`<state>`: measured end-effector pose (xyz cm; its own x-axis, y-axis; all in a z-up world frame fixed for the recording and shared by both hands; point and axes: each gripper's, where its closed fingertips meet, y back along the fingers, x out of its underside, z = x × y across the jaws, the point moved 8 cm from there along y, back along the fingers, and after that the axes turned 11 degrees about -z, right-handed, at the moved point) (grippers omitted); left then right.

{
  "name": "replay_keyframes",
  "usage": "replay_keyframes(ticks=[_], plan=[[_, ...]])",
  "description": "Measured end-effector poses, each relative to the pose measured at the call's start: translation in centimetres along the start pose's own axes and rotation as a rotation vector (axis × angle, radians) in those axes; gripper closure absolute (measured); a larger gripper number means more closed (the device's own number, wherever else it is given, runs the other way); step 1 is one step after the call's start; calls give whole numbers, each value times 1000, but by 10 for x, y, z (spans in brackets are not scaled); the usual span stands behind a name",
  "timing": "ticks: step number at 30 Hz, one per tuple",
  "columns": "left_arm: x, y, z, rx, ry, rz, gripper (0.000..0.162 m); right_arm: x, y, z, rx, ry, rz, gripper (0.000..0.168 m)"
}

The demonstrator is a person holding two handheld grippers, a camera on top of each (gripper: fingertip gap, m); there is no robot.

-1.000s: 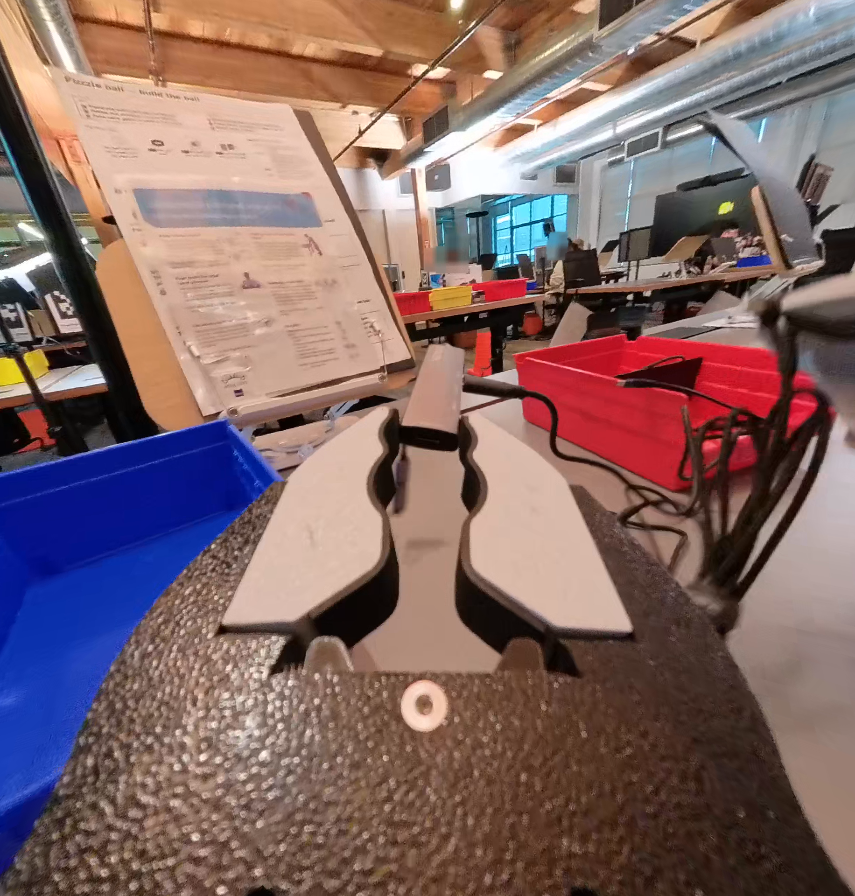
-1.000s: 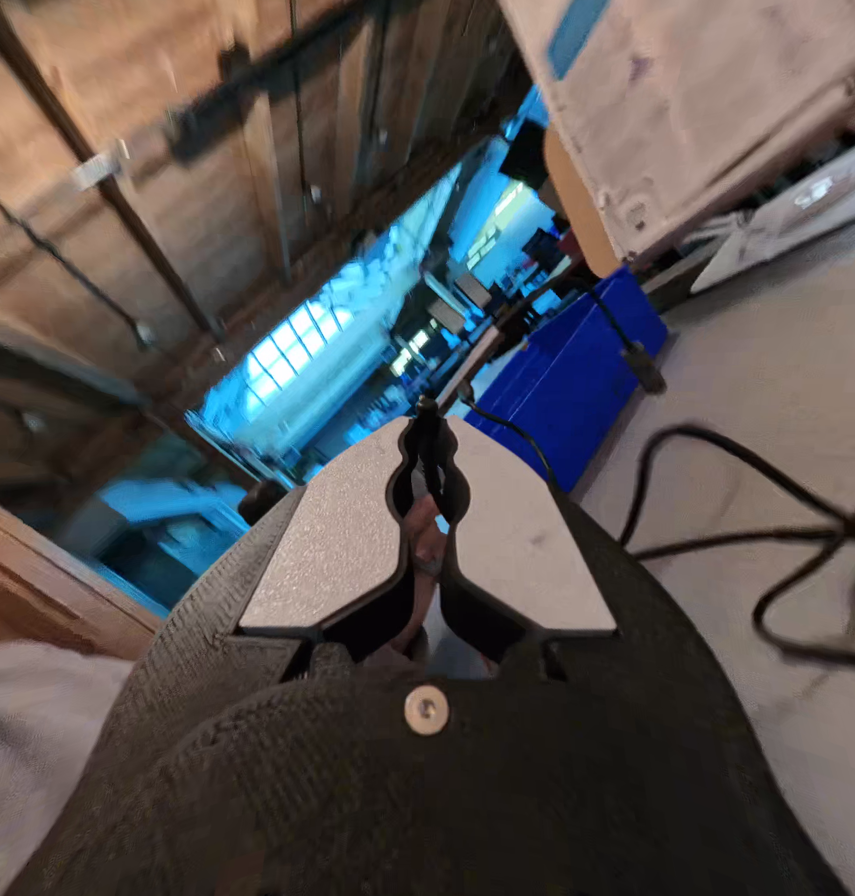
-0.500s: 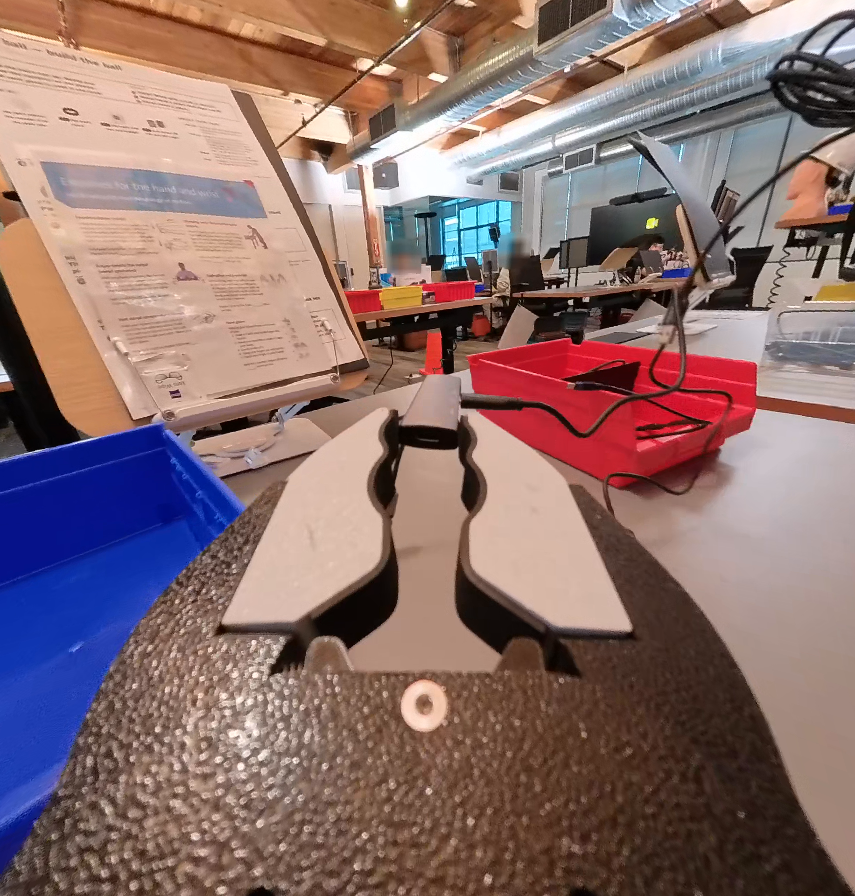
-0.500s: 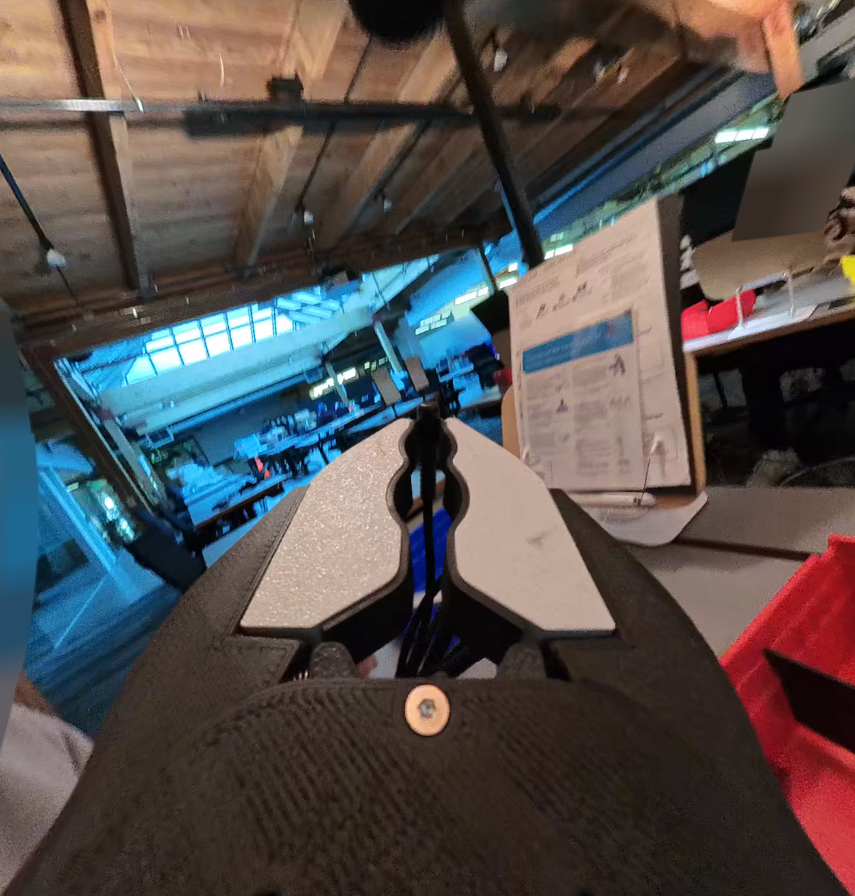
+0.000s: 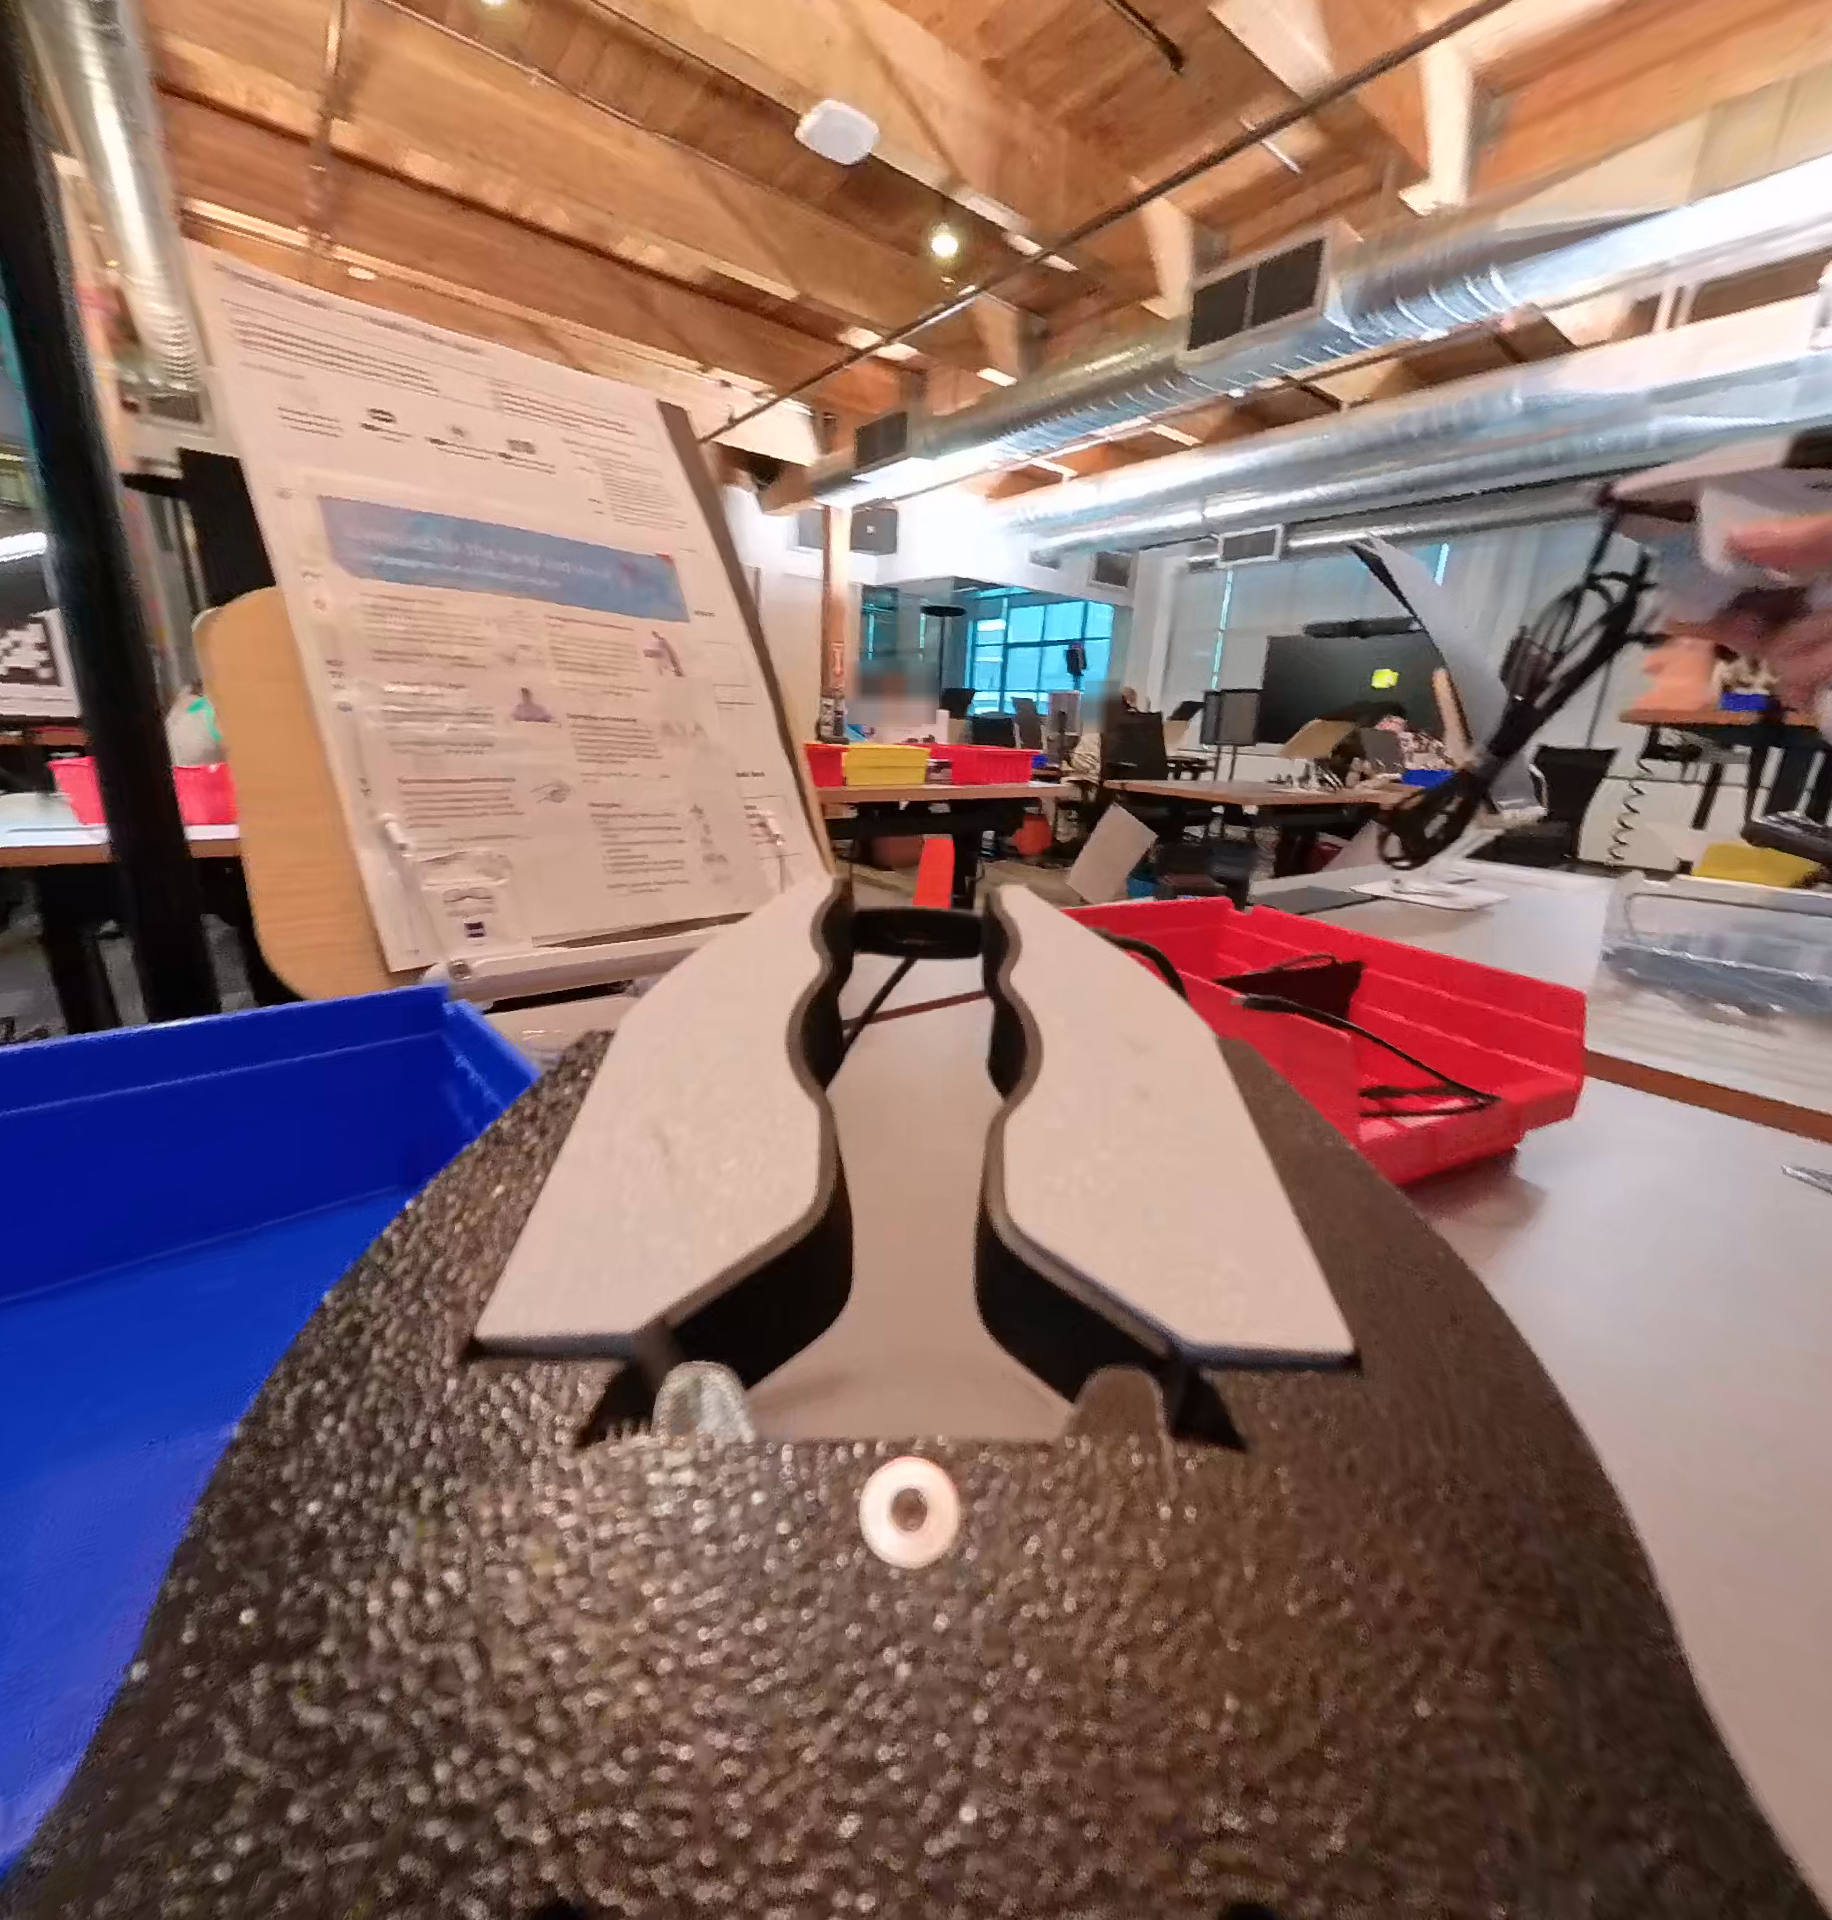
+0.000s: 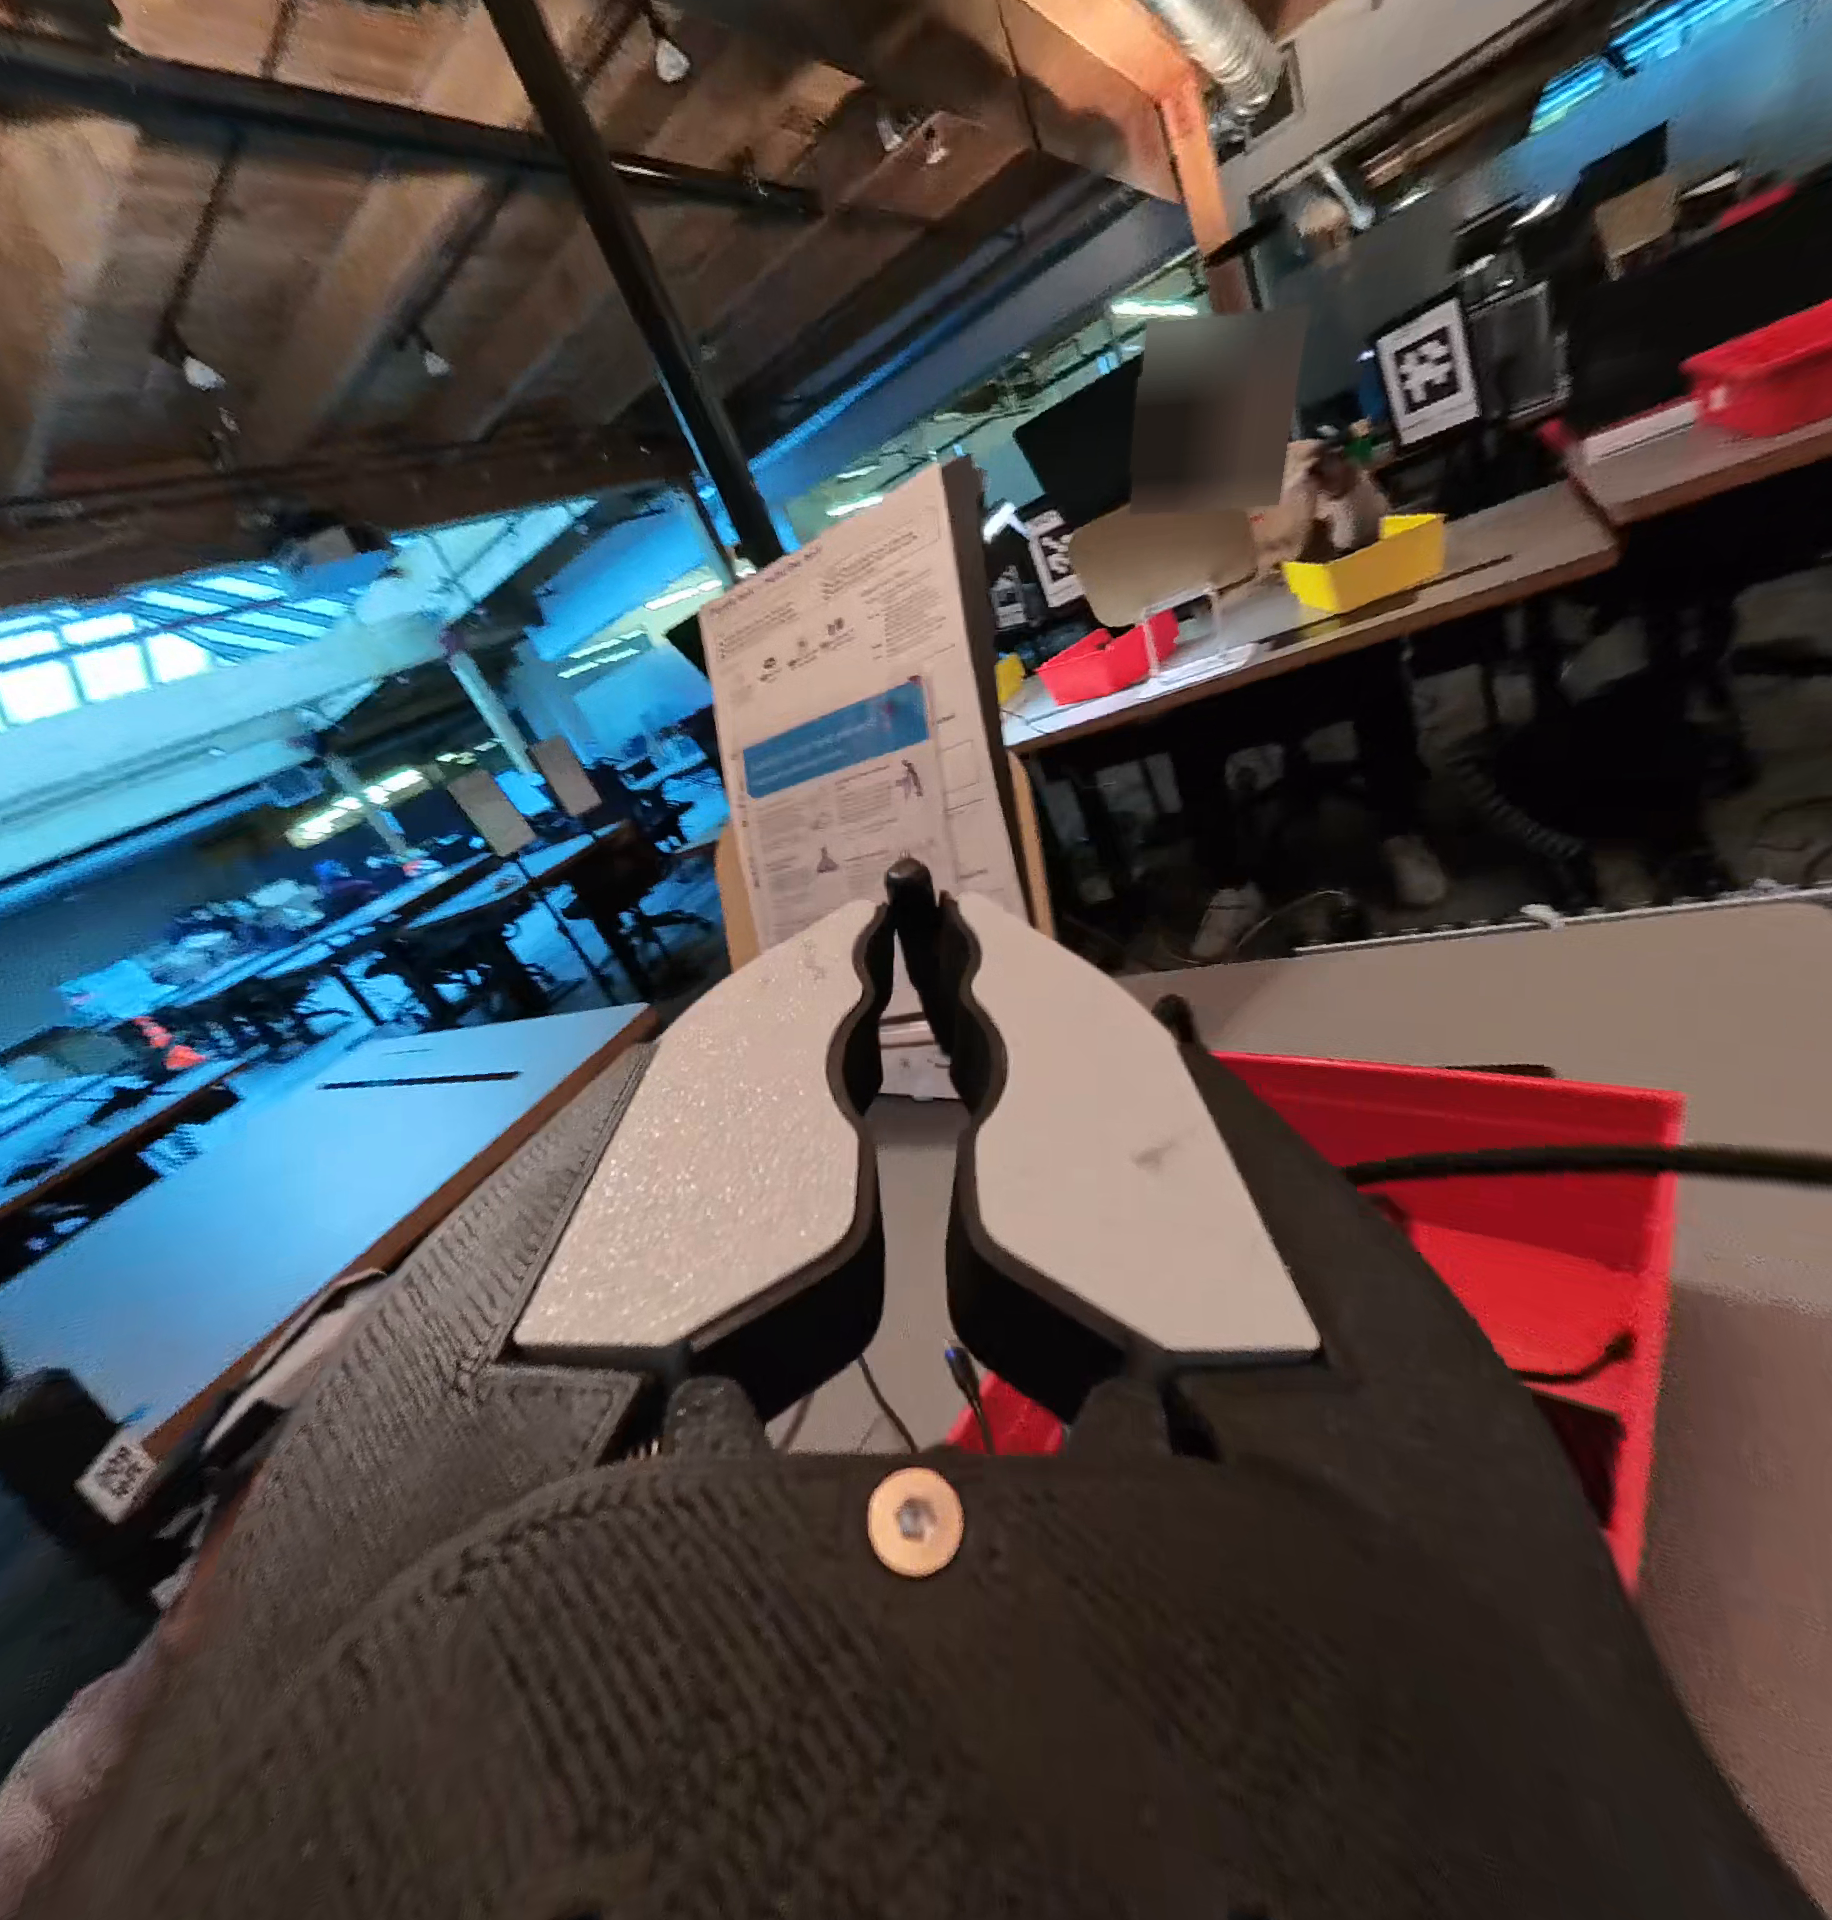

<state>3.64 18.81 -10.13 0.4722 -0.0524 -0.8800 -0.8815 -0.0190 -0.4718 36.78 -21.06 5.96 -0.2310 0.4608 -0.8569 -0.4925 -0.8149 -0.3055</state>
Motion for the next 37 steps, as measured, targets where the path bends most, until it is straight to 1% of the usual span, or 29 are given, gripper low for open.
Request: replay_keyframes(ticks=[4, 5, 13, 16, 20, 22, 23, 25, 26, 27, 30, 32, 34, 35, 36, 37], plan=[[4, -5, -16, 73, -16, 17, 139, 2, -7, -10, 19, -16, -25, 160], [4, -6, -18, 85, -15, 15, 139, 6, -8, -15, 49, -18, -27, 160], [9, -8, -25, 126, 2, 28, 139, 61, -14, -32, 122, -39, 38, 160], [11, -8, -25, 131, 10, 36, 139, 78, -13, -40, 202, 4, 49, 160], [13, -8, -24, 137, 9, 39, 139, 113, -14, -44, 200, 9, 191, 160], [15, -8, -24, 134, 17, 44, 139, 142, -16, -44, 153, 6, 346, 160], [17, -8, -24, 137, 22, 50, 139, 154, -17, -43, 123, -40, 410, 160], [19, -8, -25, 138, 25, 57, 139, 164, -16, -46, 131, -81, 490, 155], [19, -8, -25, 138, 22, 56, 139, 165, -14, -49, 154, -43, 533, 142], [19, -8, -26, 141, 19, 58, 134, 165, -12, -52, 189, 16, 594, 130], [18, -8, -26, 139, 21, 53, 134, 157, -1, -56, 245, 262, 810, 96], [19, -8, -25, 142, 22, 59, 134, 154, 1, -49, 187, 385, 865, 93], [22, -9, -25, 141, 29, 62, 134, 159, 2, -32, 80, 437, 886, 90], [23, -9, -25, 144, 32, 66, 139, 165, 4, -20, 14, 462, 914, 91], [24, -9, -26, 147, 32, 70, 139, 174, 7, -9, -40, 506, 949, 94], [25, -9, -27, 150, 30, 72, 134, 185, 10, 1, -85, 571, 995, 95]])
